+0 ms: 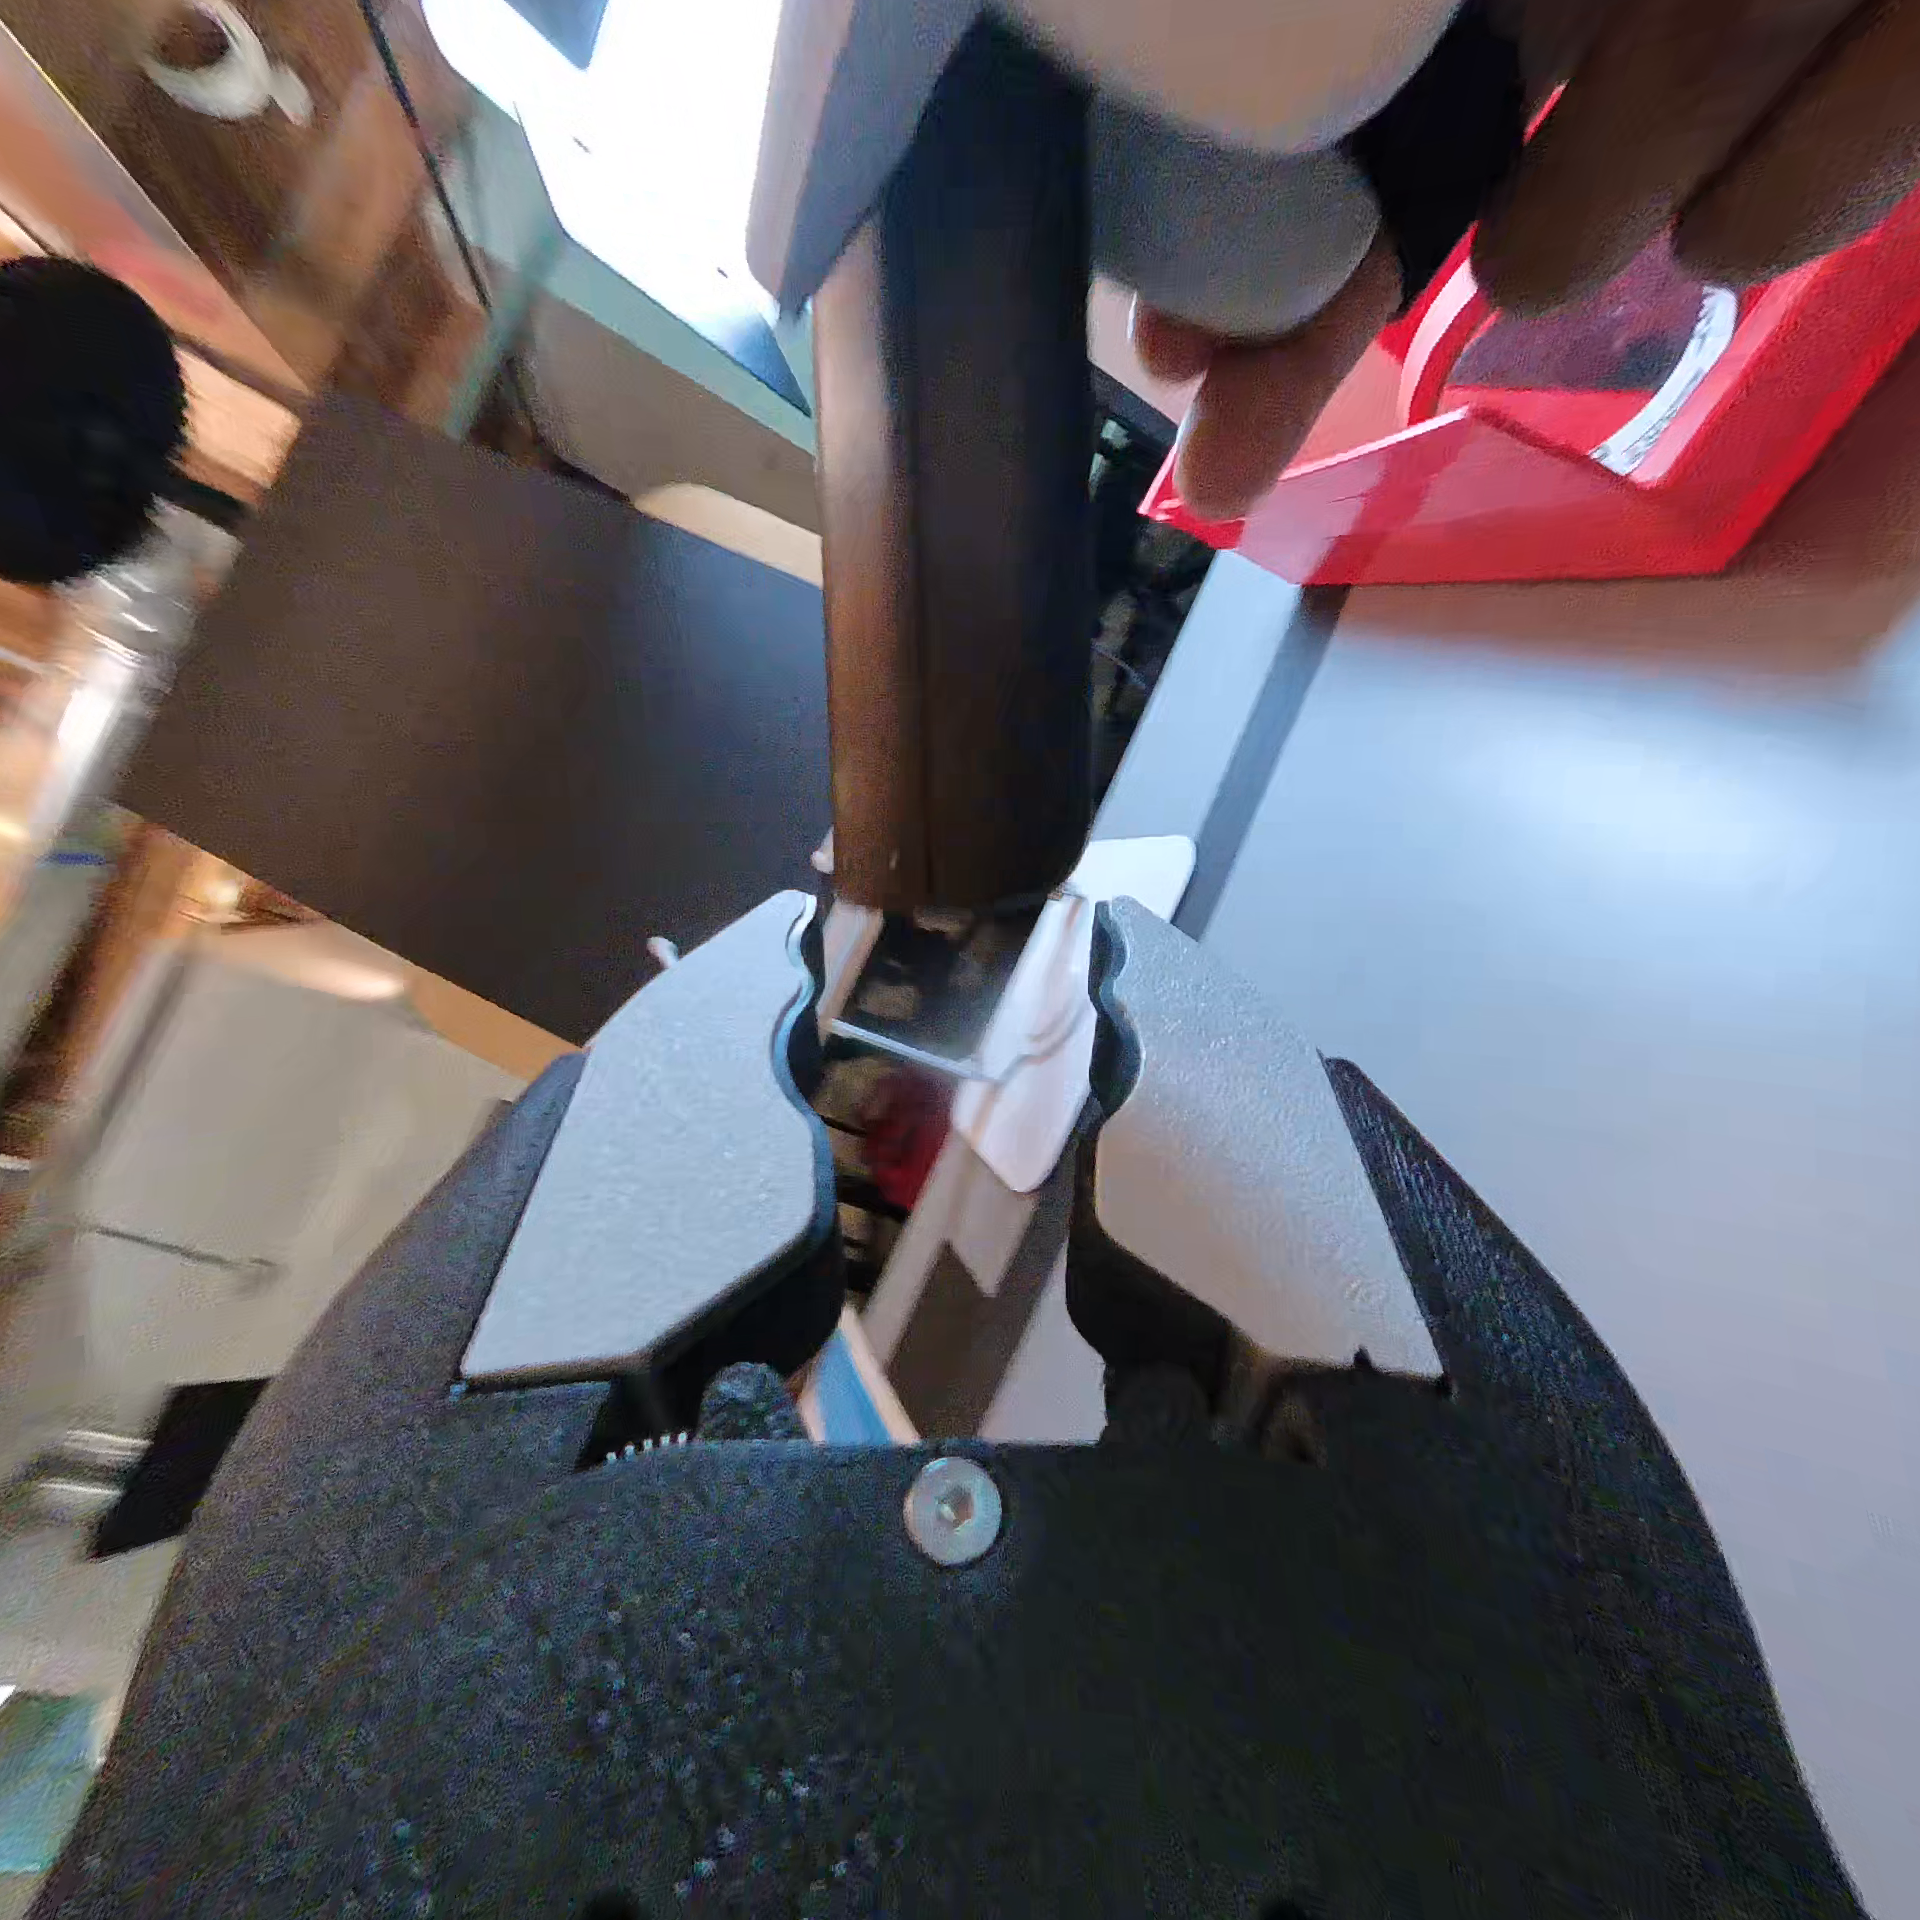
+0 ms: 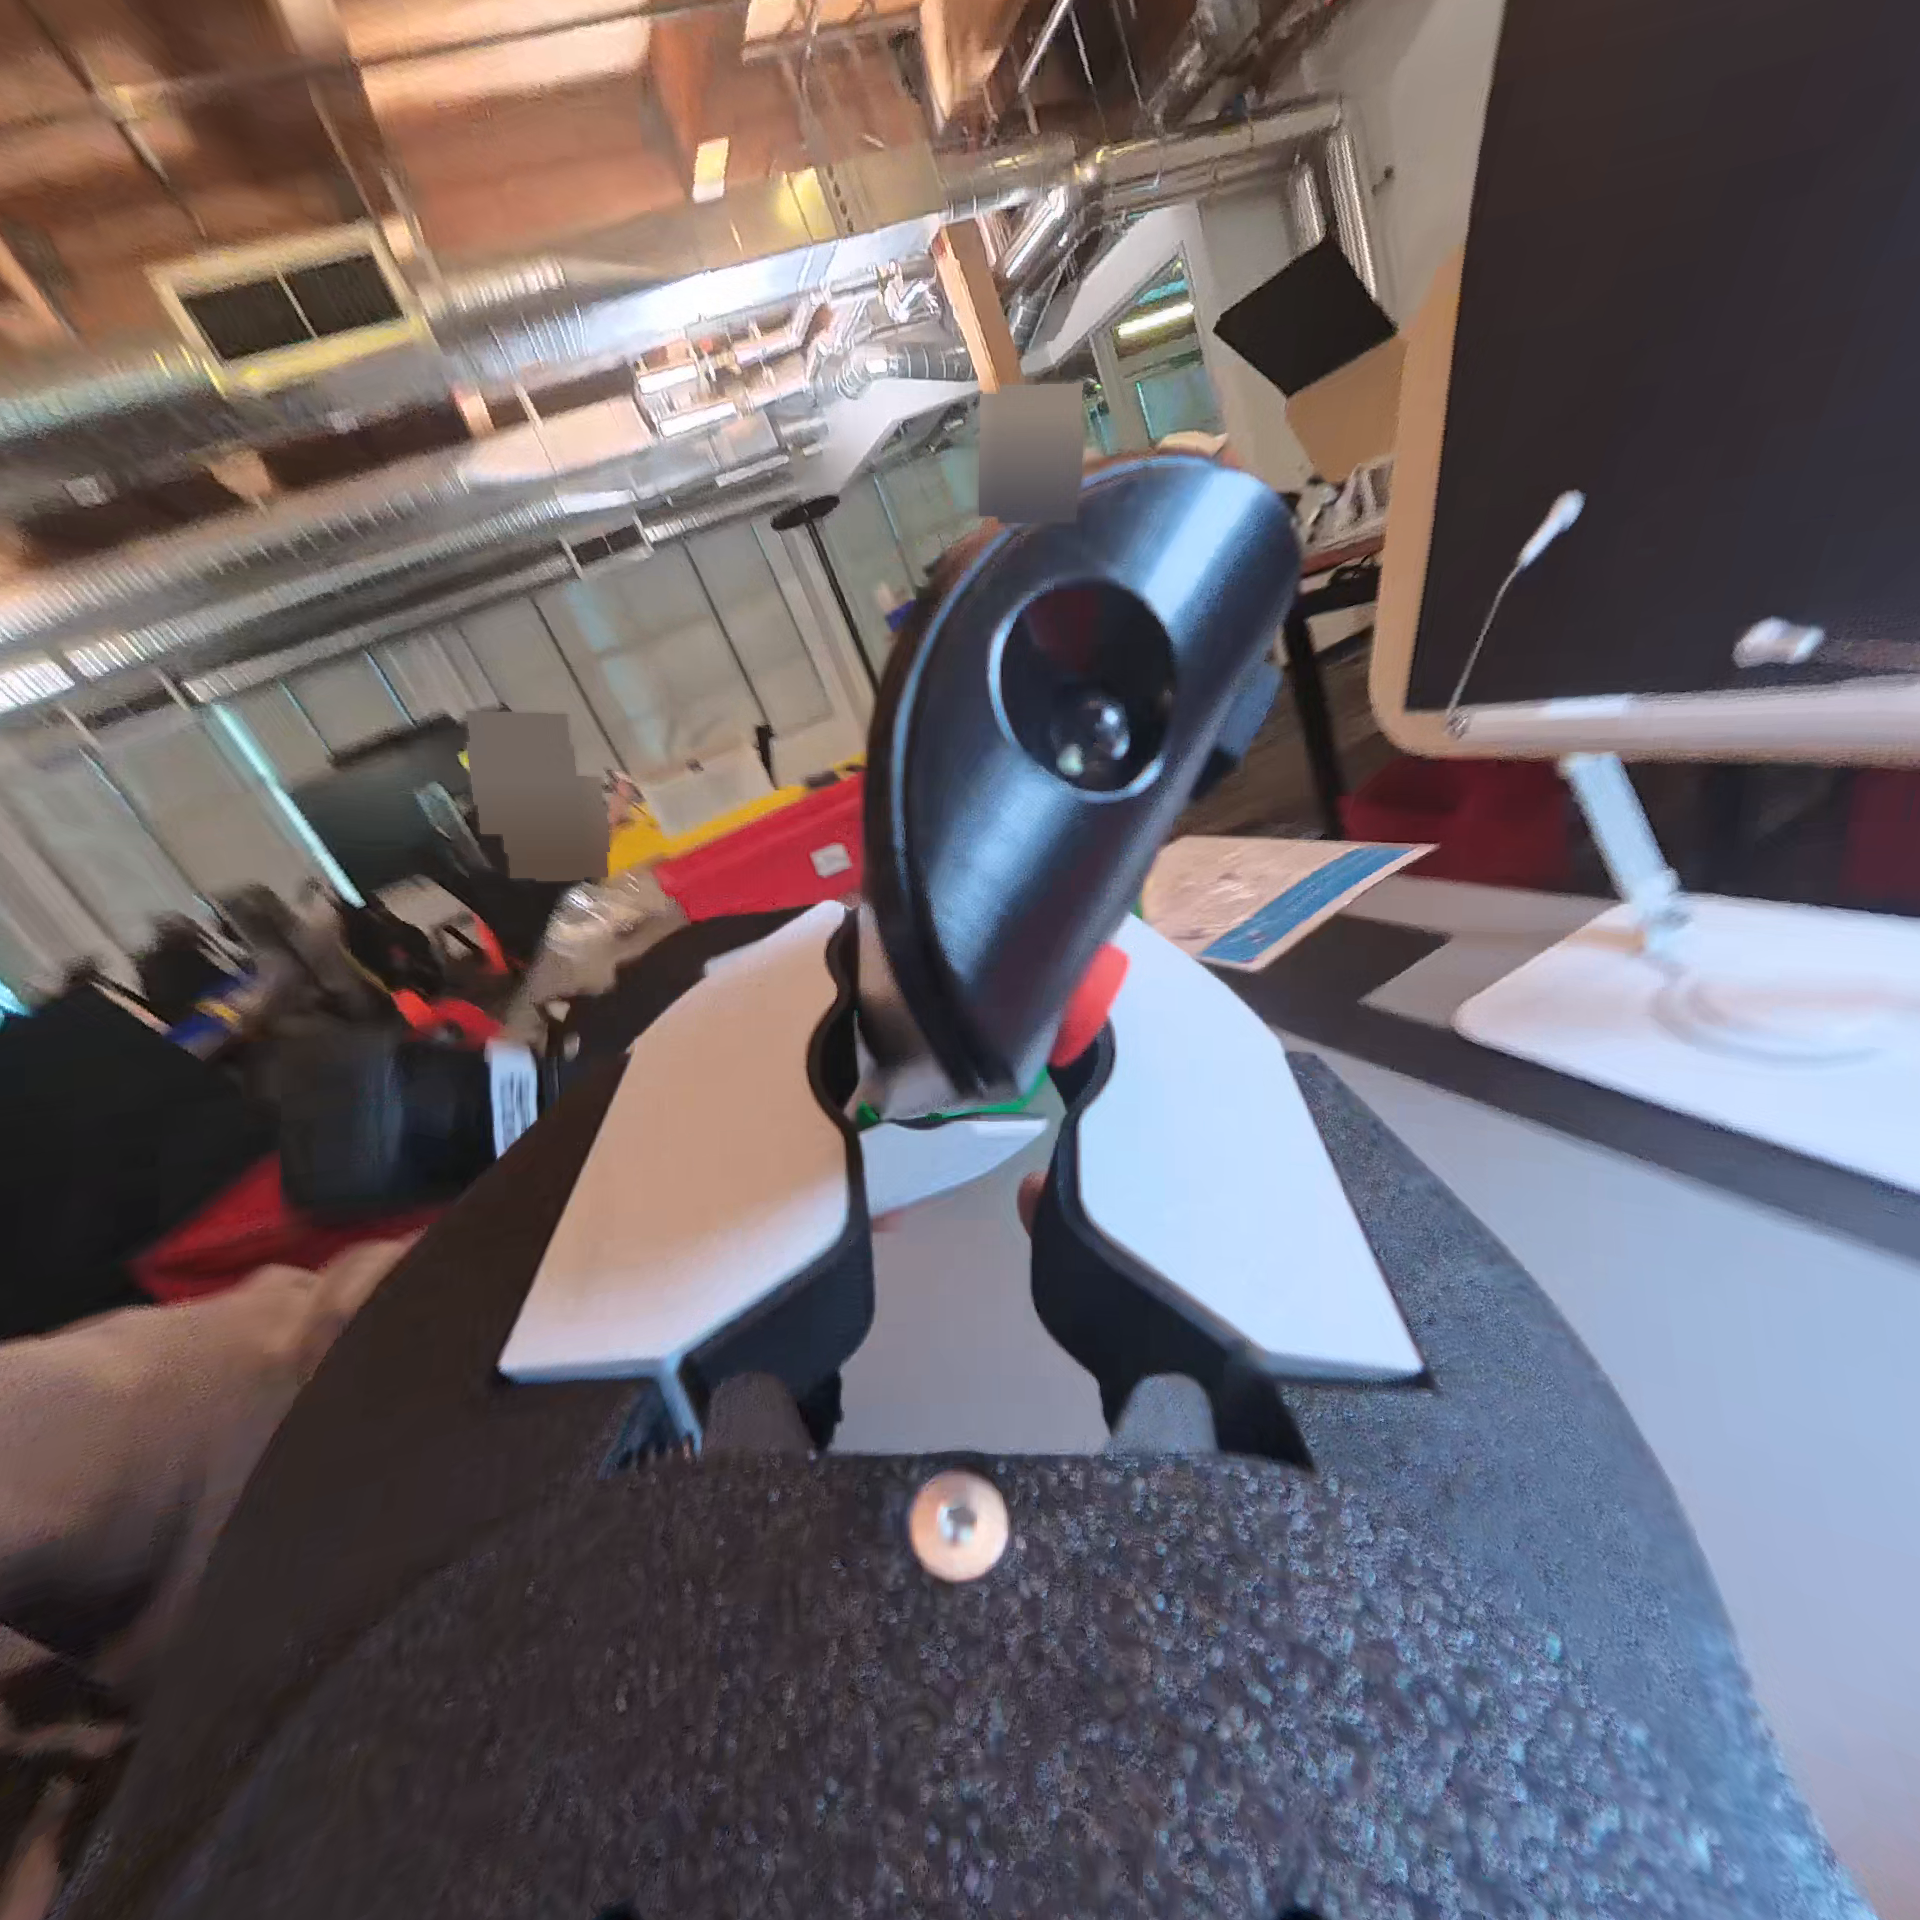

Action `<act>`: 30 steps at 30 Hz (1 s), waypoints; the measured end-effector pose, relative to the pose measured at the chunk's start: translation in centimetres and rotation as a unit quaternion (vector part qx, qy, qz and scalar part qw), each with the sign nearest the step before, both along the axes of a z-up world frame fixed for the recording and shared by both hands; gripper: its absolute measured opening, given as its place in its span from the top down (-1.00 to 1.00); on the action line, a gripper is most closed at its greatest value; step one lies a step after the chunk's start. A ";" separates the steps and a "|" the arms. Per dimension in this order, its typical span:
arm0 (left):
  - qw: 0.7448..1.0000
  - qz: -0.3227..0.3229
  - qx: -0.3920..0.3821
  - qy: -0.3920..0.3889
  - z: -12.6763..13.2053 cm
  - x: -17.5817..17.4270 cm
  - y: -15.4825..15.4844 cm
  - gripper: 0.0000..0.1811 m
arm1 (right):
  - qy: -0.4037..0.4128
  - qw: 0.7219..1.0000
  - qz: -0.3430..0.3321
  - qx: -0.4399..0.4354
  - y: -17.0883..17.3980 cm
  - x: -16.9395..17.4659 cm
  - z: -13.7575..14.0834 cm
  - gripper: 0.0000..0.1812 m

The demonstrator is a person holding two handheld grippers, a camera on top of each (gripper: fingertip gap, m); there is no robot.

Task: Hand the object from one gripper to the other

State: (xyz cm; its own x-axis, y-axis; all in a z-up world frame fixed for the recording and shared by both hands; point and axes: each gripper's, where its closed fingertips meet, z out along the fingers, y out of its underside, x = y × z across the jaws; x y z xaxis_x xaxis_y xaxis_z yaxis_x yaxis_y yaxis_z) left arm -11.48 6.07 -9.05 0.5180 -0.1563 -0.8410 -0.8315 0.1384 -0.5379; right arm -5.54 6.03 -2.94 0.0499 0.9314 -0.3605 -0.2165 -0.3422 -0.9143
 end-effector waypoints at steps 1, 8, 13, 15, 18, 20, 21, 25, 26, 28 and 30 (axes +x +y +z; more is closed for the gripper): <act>0.995 -0.014 -0.070 -0.068 -0.9 -0.4 0.3 0.44 | -0.014 0.999 -0.015 0.045 0.2 0.7 0.6 0.63; 0.652 -0.298 -0.400 -0.571 1.1 3.0 -2.8 0.36 | -0.153 0.835 -0.176 0.499 -0.8 2.4 1.4 0.62; 0.521 -0.355 -0.441 -0.639 2.6 5.1 -3.7 0.31 | -0.220 0.580 -0.255 0.742 -2.2 0.4 -0.9 0.64; 0.497 -0.360 -0.459 -0.642 2.4 6.0 -4.0 0.27 | -0.227 0.526 -0.254 0.779 -2.8 -0.8 -2.4 0.65; 0.469 -0.363 -0.479 -0.648 1.8 6.6 -4.0 0.29 | -0.232 0.505 -0.223 0.801 -3.9 -2.8 -5.2 0.65; 0.457 -0.363 -0.499 -0.640 1.0 6.7 -4.1 0.31 | -0.229 0.500 -0.218 0.806 -4.2 -3.4 -6.3 0.67; 0.452 -0.363 -0.509 -0.636 0.6 6.6 -4.1 0.31 | -0.233 0.509 -0.209 0.802 -4.1 -3.5 -6.7 0.68; 0.444 -0.378 -0.526 -0.619 0.0 6.4 -4.4 0.41 | -0.228 0.558 -0.199 0.772 -3.8 -3.2 -6.4 0.60; 0.448 -0.380 -0.525 -0.616 -0.1 6.4 -4.4 0.44 | -0.224 0.571 -0.198 0.765 -3.8 -3.1 -6.1 0.55; 0.443 -0.383 -0.530 -0.613 -0.1 6.5 -4.6 0.46 | -0.221 0.580 -0.193 0.760 -3.9 -2.9 -5.6 0.42; 0.441 -0.386 -0.533 -0.610 -0.1 6.6 -4.8 0.46 | -0.225 0.588 -0.192 0.753 -3.9 -2.7 -5.2 0.34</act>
State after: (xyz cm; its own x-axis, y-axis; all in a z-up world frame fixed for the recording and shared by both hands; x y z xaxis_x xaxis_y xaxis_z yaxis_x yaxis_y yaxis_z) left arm -4.87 1.29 -9.18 -0.0704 -0.6512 0.7556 0.2402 -0.7463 -0.6208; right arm -8.27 2.15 -8.17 0.1362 0.0661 0.9885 0.3666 0.9236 -0.1122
